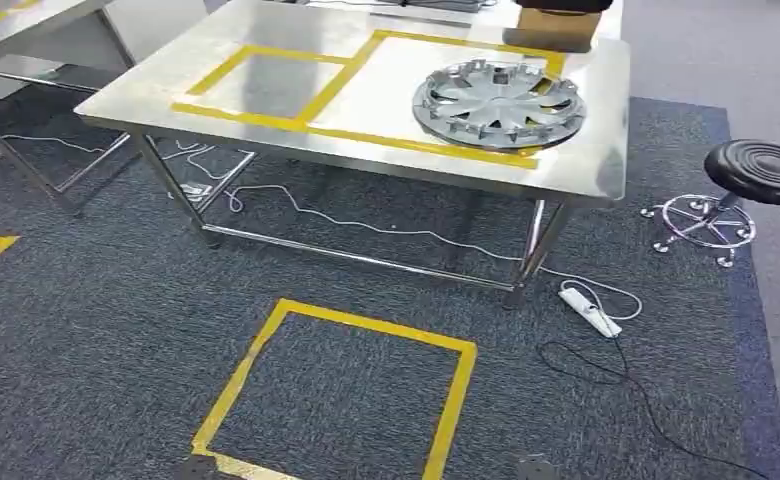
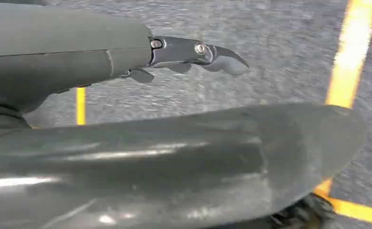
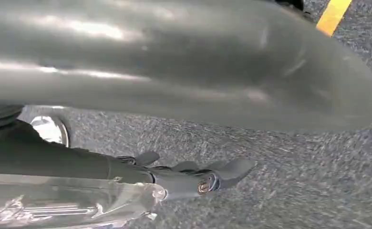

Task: Take the parts from the cabinet and place them on the table.

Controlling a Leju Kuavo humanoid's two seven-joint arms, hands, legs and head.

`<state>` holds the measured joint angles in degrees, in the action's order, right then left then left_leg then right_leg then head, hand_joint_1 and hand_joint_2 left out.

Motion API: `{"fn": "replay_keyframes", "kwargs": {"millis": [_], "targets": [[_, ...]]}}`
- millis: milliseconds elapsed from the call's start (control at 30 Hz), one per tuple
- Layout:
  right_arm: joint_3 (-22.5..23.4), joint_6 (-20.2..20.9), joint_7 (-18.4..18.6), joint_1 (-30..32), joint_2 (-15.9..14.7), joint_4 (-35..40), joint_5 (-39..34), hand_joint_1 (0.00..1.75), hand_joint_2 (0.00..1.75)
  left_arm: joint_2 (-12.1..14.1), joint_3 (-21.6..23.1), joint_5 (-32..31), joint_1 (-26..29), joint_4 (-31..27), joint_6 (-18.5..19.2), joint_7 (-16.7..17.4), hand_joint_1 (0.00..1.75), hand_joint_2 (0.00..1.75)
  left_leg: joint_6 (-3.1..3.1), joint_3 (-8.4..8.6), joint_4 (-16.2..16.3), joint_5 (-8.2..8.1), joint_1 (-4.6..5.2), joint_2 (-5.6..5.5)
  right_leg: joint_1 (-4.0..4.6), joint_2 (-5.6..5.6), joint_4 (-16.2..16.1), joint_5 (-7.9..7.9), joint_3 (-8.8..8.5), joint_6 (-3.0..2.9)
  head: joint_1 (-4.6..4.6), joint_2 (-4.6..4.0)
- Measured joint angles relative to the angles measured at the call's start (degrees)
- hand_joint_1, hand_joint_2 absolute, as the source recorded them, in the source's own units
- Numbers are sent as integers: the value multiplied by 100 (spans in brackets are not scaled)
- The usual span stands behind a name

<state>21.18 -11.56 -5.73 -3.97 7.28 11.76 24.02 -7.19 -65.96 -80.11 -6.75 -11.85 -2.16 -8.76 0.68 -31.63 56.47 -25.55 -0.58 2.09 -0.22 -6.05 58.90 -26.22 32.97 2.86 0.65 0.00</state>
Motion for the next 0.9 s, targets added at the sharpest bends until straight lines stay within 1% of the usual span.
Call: {"fn": "replay_keyframes", "kwargs": {"millis": [33, 67, 100, 133, 167, 200, 233, 267, 300, 333, 367, 400, 433, 467, 500, 533, 567, 600, 633, 667, 700, 733, 767, 800, 833, 867, 900], "targets": [[-2, -7, 2, 8, 0, -2, 15, 0, 0, 7, -2, 0, -14, -2, 0, 0, 0, 0, -28, -14, 0, 17, -3, -63, -15, 310, 203, -184, 54, 25, 29, 0], [-2, -9, 2, 25, 0, -4, 20, 0, 0, 4, -2, 0, -46, -2, 0, 0, 0, 0, -57, -33, 0, 34, -4, -145, -19, 453, 599, -425, 212, 33, 50, 0], [-2, -13, 9, 43, 0, -9, 33, 0, 0, -2, 0, 0, -70, 0, 0, 0, 0, 0, -73, -49, 1, 44, 0, -225, -20, 527, 1053, -642, 404, 40, 59, 0], [-2, -20, 24, 52, 0, -17, 57, 0, 0, -7, 0, 2, -76, 0, 0, 0, 0, 0, -83, -65, 3, 52, 8, -308, -17, 574, 1478, -810, 602, 46, 70, 0], [-4, -20, 37, 56, 0, -22, 86, 0, 0, -7, 0, 7, -64, 0, 2, 0, 0, 0, -86, -73, 4, 59, 14, -377, -16, 593, 1711, -861, 715, 41, 68, 0], [-7, -20, 54, 56, 2, -24, 101, 0, 0, -7, 0, 18, -48, 0, 2, -2, 0, 0, -74, -74, 6, 68, 14, -453, -14, 599, 1678, -777, 700, 30, 68, 0], [-9, -20, 70, 54, 4, -24, 120, 0, 0, -7, -2, 24, -31, 0, 2, -2, 0, 0, -65, -72, 7, 74, 13, -536, -15, 608, 1395, -569, 560, 18, 70, 0], [-17, -20, 85, 52, 4, -24, 136, 0, 0, -7, -2, 33, -28, 0, 2, -4, 0, 0, -47, -69, 9, 85, 8, -640, -22, 664, 872, -282, 298, -2, 70, 0], [-28, -20, 94, 51, 7, -24, 149, 0, 0, -7, -2, 35, -31, 0, 2, -4, 0, 0, -30, -69, 12, 95, -1, -726, -38, 831, 328, -40, 23, -17, 73, 0], [-39, -20, 105, 52, 7, -28, 164, 0, 0, -11, -2, 35, -31, 0, 2, -11, 0, 0, -6, -91, 14, 105, -4, -778, -72, 1186, 55, -81, -113, -40, 73, 0], [-46, -20, 118, 59, 22, -37, 175, 0, 0, -11, -2, 35, -41, 0, 2, -13, 0, 0, 33, -133, 45, 105, 7, -850, -92, 1215, -53, -95, -149, -30, 57, 0], [-50, -20, 122, 48, 24, -37, 184, 0, 0, -11, -2, 35, -32, 0, 2, -17, 0, 0, 86, -162, 26, 141, -14, -909, -66, 1158, -25, -87, -140, -46, 64, 0], [-52, -20, 147, 39, 28, -37, 188, 0, 0, -11, -2, 35, -8, 0, 0, -17, 0, 0, 132, -183, 5, 168, -44, -974, -39, 1097, -8, -85, -132, -82, 62, 0], [-54, -22, 153, 42, 37, -37, 192, 0, 0, -13, -2, 35, 20, 0, 0, -17, 0, 0, 180, -193, -22, 197, -52, -1051, -32, 1028, -18, -67, -134, -117, 66, 0], [-55, -22, 162, 34, 57, -37, 201, 0, 0, -4, -2, 39, 39, 0, 0, -17, 0, 0, 194, -208, 5, 176, -55, -969, -74, 927, -86, -24, -152, -181, 62, 0], [-57, -24, 170, 28, 61, -37, 210, 0, 0, -7, -2, 59, 48, 0, 0, -17, 0, 0, 211, -265, 121, 71, -8, -595, -61, 858, -108, -14, -162, -214, 37, 0], [-59, -24, 181, 34, 70, -37, 227, 0, 0, -11, -4, 105, 29, 0, 4, -7, 0, 0, 232, -449, 474, -172, -6, -402, -47, 762, -111, -8, -161, -235, -19, 0], [-59, -24, 197, 45, 77, -37, 236, 0, 0, -13, -11, 129, 10, 0, 9, 4, 0, 0, 246, -648, 887, -384, -7, -333, -35, 665, -110, -11, -155, -243, -19, 0], [-59, -28, 205, 64, 77, -37, 254, 0, 0, -29, -20, 153, 5, 0, 22, 24, 0, 0, 258, -870, 1356, -582, -9, -296, -25, 550, -109, -15, -148, -249, -17, 0], [-59, -35, 216, 71, 77, -37, 275, 0, 0, -46, -28, 157, 16, 0, 28, 59, 0, 0, 267, -1018, 1676, -671, -10, -285, -19, 453, -109, -15, -140, -250, -17, 0], [-59, -37, 236, 70, 77, -37, 291, 0, 0, -59, -31, 157, 41, 0, 28, 78, 0, 0, 271, -1020, 1705, -616, -10, -280, -16, 371, -108, -15, -138, -250, -19, 0], [-63, -44, 253, 66, 77, -37, 310, 0, 0, -68, -33, 159, 59, 0, 50, 100, 0, 0, 266, -904, 1513, -453, -10, -273, -15, 300, -108, -16, -138, -248, -19, 0], [-76, -46, 267, 62, 76, -37, 326, 0, 0, -70, -35, 160, 68, 0, 81, 116, 0, 0, 256, -686, 1126, -233, -9, -242, -16, 227, -107, -21, -144, -240, -21, 0], [-92, -52, 289, 56, 76, -37, 335, 0, 0, -72, -35, 160, 68, 0, 94, 118, 0, 0, 239, -364, 574, 3, -4, -112, -16, 152, -106, -29, -158, -227, -19, 0], [-101, -52, 297, 50, 76, -37, 339, 0, 0, -81, -33, 160, 59, 0, 98, 118, 0, 0, 226, -94, 144, 102, 10, 213, 11, 95, -101, -41, -177, -200, -24, 0], [-105, -55, 297, 56, 76, -37, 343, 0, 0, -105, -33, 160, 27, 0, 103, 118, 0, 0, 174, -53, -12, 49, 55, 250, 57, 48, -59, -79, -155, -147, -44, 0], [-107, -59, 304, 48, 74, -37, 348, 0, 0, -114, -35, 160, 26, 0, 103, 118, 0, 0, 119, -81, 1, 62, 45, 162, 64, 1, -83, -79, -164, -126, -2, 0]]}}
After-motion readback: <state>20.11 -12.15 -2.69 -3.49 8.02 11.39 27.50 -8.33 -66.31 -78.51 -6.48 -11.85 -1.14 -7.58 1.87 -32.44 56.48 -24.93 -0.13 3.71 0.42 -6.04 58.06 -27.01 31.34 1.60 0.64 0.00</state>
